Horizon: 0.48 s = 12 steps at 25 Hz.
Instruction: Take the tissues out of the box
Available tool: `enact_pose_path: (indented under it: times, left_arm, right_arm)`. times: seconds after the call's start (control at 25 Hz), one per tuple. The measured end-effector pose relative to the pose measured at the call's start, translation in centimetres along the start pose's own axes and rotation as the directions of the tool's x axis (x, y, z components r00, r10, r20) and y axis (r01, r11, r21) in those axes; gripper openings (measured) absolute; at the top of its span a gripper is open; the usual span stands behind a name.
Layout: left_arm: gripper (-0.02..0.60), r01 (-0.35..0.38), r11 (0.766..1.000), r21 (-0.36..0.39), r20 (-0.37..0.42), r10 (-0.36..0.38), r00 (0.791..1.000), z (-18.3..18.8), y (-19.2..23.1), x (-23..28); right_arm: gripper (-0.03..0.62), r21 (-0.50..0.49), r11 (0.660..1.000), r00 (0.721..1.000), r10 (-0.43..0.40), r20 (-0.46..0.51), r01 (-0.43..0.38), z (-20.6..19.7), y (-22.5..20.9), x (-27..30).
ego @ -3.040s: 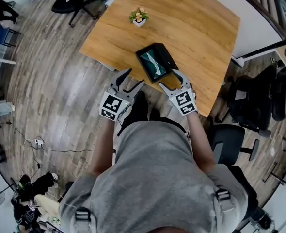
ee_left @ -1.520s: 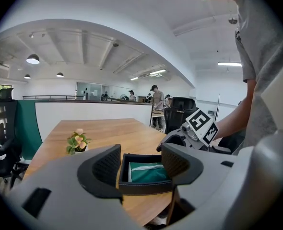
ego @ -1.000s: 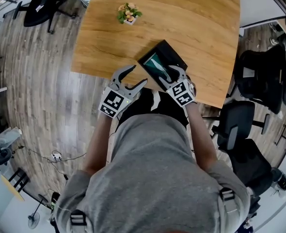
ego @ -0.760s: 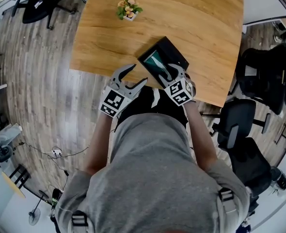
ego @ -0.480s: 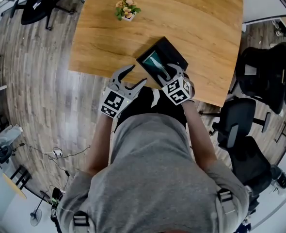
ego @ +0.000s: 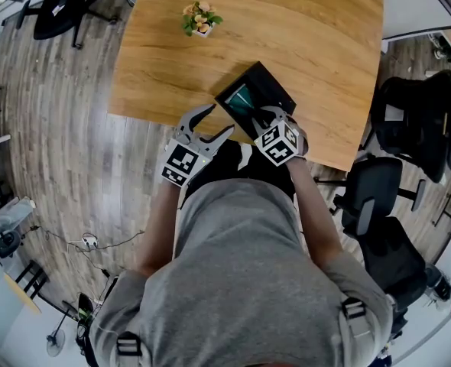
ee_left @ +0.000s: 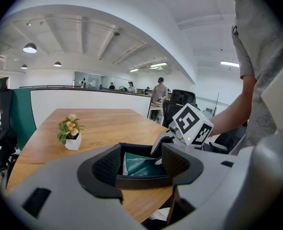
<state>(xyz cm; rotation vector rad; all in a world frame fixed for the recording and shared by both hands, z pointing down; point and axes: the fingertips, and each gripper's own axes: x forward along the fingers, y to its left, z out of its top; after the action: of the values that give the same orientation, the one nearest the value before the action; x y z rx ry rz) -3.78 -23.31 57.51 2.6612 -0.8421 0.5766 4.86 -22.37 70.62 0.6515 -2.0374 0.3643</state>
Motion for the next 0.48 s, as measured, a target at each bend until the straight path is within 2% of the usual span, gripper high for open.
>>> enact_pose_path:
  times: [0.28,0.48]
  left_arm:
    - [0.268,-0.004,1.0,-0.001,-0.003,0.004,1.0,0.03,0.42,0.29]
    - [0.268,-0.011,1.0,0.0,-0.004,0.011,1.0,-0.03,0.72,0.15]
  right_arm:
    - [0.031,-0.092,0.996,0.999,-0.009,-0.041,0.005,-0.35,0.1,0.2]
    - [0.014,-0.084,0.996,0.999,-0.005,-0.033,0.002,-0.26,-0.06,0.25]
